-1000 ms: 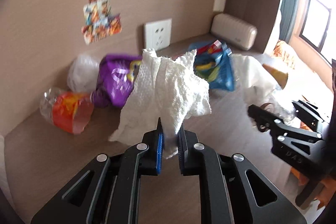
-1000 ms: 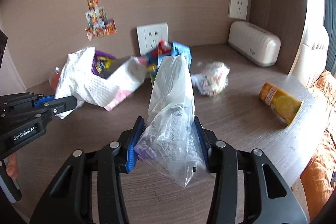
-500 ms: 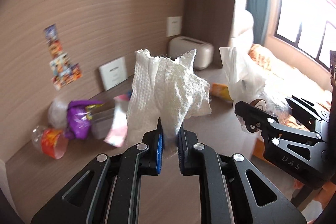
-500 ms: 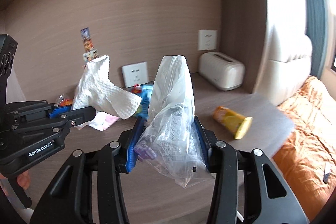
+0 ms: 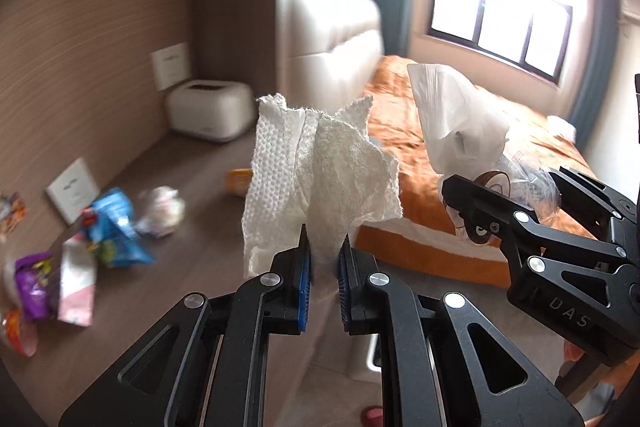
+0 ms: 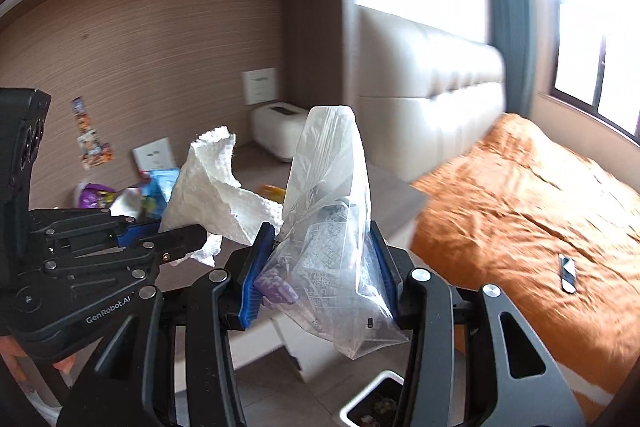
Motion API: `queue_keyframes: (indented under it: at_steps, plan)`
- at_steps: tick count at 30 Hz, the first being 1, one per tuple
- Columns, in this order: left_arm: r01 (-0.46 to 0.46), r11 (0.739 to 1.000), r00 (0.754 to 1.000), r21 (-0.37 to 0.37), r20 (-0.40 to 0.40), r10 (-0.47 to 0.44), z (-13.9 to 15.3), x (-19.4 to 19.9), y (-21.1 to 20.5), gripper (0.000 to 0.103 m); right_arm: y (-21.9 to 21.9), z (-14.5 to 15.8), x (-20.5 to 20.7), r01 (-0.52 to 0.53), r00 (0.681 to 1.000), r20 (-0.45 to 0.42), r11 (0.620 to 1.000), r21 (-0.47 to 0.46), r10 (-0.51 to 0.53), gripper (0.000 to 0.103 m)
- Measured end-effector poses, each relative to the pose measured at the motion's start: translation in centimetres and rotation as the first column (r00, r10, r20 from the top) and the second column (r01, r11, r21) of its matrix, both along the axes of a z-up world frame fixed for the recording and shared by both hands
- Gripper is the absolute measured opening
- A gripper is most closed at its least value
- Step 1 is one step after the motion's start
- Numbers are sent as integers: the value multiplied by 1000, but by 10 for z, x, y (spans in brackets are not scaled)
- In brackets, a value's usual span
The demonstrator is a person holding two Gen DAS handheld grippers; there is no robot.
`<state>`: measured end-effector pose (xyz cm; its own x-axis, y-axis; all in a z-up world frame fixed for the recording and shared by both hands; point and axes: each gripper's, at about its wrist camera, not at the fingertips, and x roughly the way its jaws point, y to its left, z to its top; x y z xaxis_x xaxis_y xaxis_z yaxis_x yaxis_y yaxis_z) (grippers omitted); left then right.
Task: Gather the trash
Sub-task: 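Carry tissue and plastic bag to the bin and open both tools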
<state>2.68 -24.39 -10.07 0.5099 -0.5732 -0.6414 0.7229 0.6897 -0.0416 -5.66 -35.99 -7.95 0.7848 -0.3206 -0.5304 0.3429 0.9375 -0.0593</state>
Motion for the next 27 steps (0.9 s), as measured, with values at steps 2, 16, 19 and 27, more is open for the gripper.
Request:
queue_keyframes:
  at_steps: [2, 16, 19, 27]
  plan:
    - [40, 999, 999, 1, -6, -40, -3, -8, -18, 11, -12, -1, -14, 43, 999, -1, 999, 5, -43, 47]
    - [223, 972, 973, 72, -76, -217, -48, -38, -113, 11, -71, -31, -69, 221, 974, -54, 974, 53, -218, 47]
    - [262, 961, 962, 88, -108, -252, -72, -42, -130, 11, -87, -52, -76, 244, 967, -87, 967, 76, -237, 47]
    - [353, 920, 921, 169, -238, -309, -184, -50, -177, 11, -131, -143, -86, 316, 936, -212, 937, 148, -282, 48]
